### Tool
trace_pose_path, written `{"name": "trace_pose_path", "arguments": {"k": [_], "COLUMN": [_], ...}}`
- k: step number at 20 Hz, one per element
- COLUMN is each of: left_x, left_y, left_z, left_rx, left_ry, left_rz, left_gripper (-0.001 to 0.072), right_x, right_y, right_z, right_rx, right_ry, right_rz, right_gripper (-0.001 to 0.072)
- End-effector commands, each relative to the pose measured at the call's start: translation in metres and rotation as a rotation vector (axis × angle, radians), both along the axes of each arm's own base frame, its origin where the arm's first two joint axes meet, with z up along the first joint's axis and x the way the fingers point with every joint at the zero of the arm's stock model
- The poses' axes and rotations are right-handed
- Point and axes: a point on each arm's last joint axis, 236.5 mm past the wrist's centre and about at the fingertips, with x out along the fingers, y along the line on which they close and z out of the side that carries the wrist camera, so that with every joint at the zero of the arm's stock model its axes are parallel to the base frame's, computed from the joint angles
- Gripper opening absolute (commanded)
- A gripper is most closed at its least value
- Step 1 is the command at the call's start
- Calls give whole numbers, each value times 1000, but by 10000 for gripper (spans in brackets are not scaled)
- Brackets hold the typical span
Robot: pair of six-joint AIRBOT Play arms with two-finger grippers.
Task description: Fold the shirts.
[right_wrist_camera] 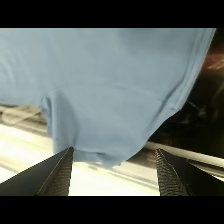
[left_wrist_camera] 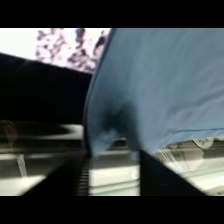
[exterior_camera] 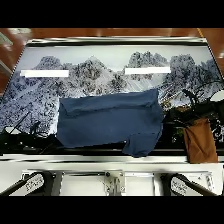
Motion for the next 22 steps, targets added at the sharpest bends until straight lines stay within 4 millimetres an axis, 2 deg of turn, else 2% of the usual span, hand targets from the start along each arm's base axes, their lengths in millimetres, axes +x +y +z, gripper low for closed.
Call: {"name": "trace_pose_path", "arguments": {"k": [1,2,4,6,8,10,12,14,17,19,21,22], "left_x": [10,11,14,18,26,33,37,40,41,43,46,47], "left_y": [-8,-9,-9,-9,-7,-6,-11,-12,-12,-11,-9,-8], "left_z": [-3,-2,3,10,21,34,44,49,50,49,48,48], "left_rx": [-8,-11,-16,-18,-10,-6,-30,-35,-35,-27,-18,-15], "left_ry": [-33,-42,-56,-81,-121,-155,-178,-197,-203,-210,-218,-221], "left_rz": [19,16,-2,-24,-41,-51,-46,-38,-36,-30,-25,-23], "left_gripper": [127,40,36,36,36,36,36,36,36,36,36,36], "right_x": [-4,-13,-38,-48,-37,-28,-33,-35,-27,-29,-30,-28], "right_y": [-11,-15,-17,-1,17,13,15,14,14,16,20,22], "right_z": [-10,-17,-37,-55,-70,-87,-99,-106,-108,-112,-114,-112], "right_rx": [-69,-86,-105,-50,18,-12,-17,-34,-27,-17,5,13], "right_ry": [30,59,135,159,107,83,87,85,69,92,111,102], "right_rz": [-18,-9,5,-32,-118,-227,-260,-261,-298,-306,-314,-312], "right_gripper": [623,623,623,624,623,623,623,622,603,596,296,186]}}
